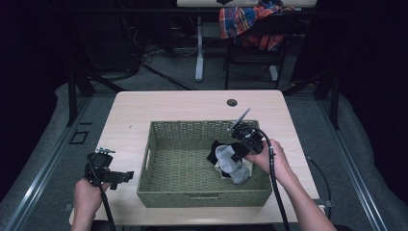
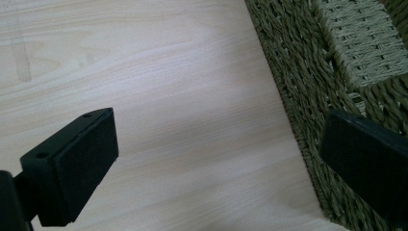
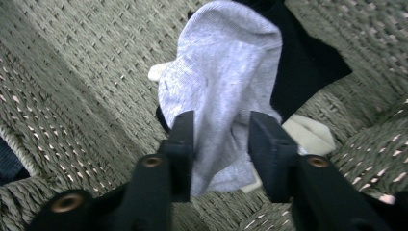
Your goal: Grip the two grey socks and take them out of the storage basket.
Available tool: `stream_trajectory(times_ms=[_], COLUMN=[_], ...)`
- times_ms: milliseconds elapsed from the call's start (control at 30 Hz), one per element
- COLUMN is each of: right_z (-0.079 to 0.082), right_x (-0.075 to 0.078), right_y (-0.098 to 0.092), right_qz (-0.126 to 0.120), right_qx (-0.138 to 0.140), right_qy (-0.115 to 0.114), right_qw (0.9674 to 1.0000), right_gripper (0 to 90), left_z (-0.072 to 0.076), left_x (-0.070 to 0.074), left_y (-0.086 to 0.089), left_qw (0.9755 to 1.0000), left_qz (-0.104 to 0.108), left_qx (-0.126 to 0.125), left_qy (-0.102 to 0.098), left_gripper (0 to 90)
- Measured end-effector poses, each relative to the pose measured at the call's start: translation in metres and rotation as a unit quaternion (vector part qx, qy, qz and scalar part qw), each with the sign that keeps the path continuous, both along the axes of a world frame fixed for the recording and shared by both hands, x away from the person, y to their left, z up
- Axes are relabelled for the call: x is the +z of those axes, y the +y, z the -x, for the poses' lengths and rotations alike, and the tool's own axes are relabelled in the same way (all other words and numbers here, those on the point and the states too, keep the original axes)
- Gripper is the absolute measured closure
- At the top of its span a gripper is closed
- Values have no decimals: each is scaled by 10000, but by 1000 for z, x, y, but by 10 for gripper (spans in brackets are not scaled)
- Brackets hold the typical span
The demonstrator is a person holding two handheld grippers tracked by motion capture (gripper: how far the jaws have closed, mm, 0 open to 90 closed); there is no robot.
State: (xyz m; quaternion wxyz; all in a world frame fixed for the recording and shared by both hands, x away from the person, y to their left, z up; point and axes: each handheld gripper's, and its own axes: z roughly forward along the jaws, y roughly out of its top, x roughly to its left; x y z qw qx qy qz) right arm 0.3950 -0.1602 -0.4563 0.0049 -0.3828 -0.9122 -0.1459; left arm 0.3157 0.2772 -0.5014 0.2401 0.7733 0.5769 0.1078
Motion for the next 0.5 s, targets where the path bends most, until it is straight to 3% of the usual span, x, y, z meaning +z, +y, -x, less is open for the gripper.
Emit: stream_trajectory(times_ms=[33,67,133,167,500], right_z=[0,0,1,1,6], right_x=[0,-2,-3,0,24], right_y=[0,1,2,1,-12], right_qz=[1,8,-82,-8,-322], right_qx=[29,49,-40,93,-15], right_qy=[76,103,87,89,-164], right_qw=[10000,9999,9999,9999,9993], right_gripper=[692,773,797,841,858], left_z=[0,0,0,0,0], left_x=[0,0,0,0,0], left_y=[0,0,0,1,1], left_qw=[10000,10000,10000,10000,10000], left_qz=[3,-1,2,4,15], left_qx=[1,9,4,0,1], left_qy=[-2,-9,-4,5,11], left_gripper=[2,2,3,3,3])
